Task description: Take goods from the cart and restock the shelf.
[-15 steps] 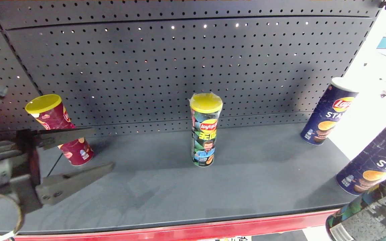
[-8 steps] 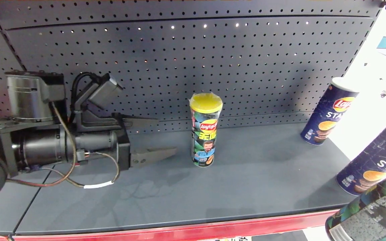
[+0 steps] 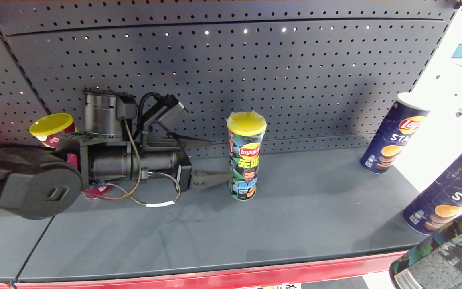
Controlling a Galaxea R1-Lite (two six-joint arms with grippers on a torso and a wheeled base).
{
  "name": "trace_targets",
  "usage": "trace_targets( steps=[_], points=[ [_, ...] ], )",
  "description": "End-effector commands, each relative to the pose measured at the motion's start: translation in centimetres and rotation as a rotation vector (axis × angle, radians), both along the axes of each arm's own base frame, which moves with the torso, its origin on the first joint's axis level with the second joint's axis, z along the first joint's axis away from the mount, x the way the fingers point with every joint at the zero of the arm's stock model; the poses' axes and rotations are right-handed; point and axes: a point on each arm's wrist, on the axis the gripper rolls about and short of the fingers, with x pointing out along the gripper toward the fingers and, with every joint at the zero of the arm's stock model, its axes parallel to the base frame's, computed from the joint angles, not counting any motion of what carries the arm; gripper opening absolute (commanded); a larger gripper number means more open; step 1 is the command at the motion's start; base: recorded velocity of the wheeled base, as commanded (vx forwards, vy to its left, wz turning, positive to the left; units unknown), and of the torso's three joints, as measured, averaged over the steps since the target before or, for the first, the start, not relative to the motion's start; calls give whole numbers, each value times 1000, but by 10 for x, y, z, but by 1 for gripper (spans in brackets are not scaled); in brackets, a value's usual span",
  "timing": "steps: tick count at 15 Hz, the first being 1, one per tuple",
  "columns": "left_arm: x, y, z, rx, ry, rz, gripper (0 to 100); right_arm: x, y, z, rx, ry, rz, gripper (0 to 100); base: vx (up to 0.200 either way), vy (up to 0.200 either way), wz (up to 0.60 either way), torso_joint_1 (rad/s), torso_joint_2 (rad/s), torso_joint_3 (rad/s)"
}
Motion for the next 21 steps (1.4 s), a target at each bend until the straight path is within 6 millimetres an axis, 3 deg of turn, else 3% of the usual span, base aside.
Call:
trace_targets(
  steps=[1,7,14,21],
  points=[
    [14,-7,-7,5,-10,6,100,0,0,0,0,-1,1,0,0,0,0,0,0,0],
    [22,-24,-12,4,-19,-14,100,0,0,0,-1,-1,0,0,0,0,0,0,0,0],
    [50,-40,-13,-20,-68,-14,100,-1,0,0,0,-3,0,0,0,0,0,0,0,0],
    [55,-51,-14,-26,-75,-29,100,-1,0,-4,-4,9,-2,0,0,0,0,0,0,0]
  ],
)
